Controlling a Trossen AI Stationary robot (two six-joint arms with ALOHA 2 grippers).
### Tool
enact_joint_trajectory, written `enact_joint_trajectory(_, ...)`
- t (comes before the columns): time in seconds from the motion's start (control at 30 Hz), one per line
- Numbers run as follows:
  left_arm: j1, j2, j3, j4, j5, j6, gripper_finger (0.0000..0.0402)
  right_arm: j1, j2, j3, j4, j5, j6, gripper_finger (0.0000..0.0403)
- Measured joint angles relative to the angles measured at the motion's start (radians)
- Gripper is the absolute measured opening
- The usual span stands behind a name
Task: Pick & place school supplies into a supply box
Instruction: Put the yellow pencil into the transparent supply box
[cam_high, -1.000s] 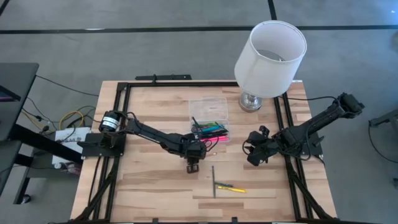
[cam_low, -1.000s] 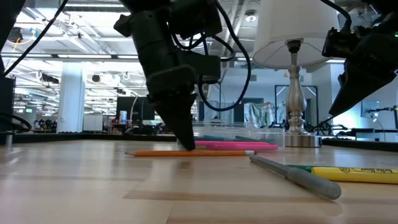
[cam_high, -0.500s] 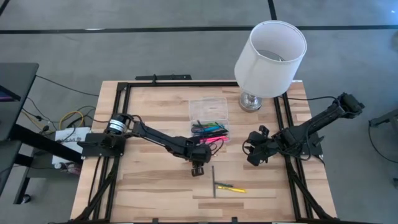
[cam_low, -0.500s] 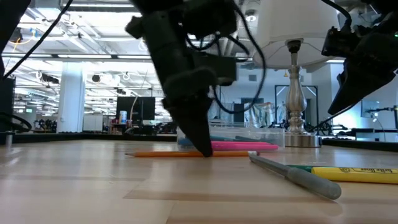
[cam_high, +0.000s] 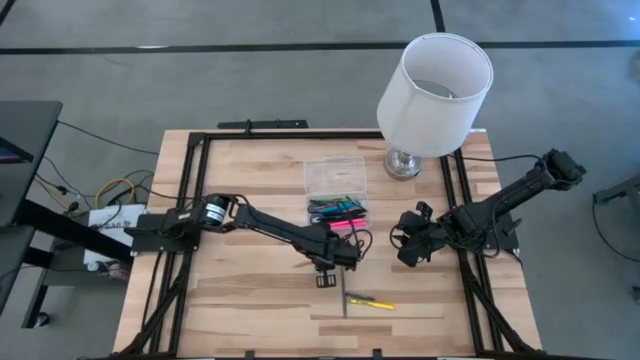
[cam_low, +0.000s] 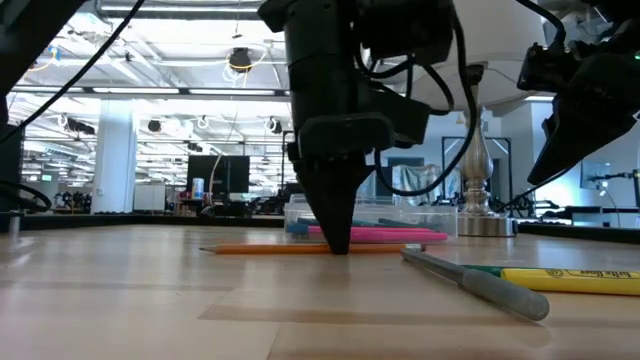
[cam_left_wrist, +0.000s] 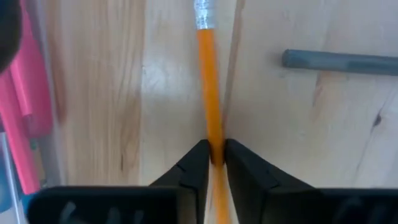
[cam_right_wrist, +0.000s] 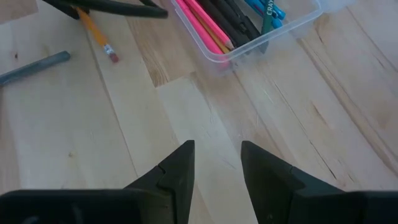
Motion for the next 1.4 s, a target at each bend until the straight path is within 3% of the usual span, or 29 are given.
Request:
enact_joint_trajectory(0.5, -0.007, 0.001, -0.002, -0.019, 0.017, -0.002, 0.0026, 0.000, 0.000, 0.000, 0.001, 0.000, 0.000, 0.0124)
enact_joint_trajectory(0.63, -0.018, 0.000, -0.003, -0.008, 0.095, 0.071, 0.0026, 0.000, 0.000, 0.000, 0.001, 0.000, 0.001, 0.0124)
enact_joint_trajectory(0.7, -0.030, 0.001, -0.004, -0.008, 0.082, 0.090, 0.0026, 0.000, 0.000, 0.000, 0.001, 0.000, 0.001, 0.0124)
enact_joint_trajectory(1.07, -0.032, 0.000, -0.004, -0.004, 0.158, 0.100, 0.0037, 0.008, 0.000, 0.000, 0.002, -0.003, 0.001, 0.0124)
enact_joint_trajectory(1.4, -0.035, 0.001, -0.004, 0.010, 0.289, 0.118, 0.0049, 0.031, 0.000, 0.000, 0.001, -0.003, 0.009, 0.0124)
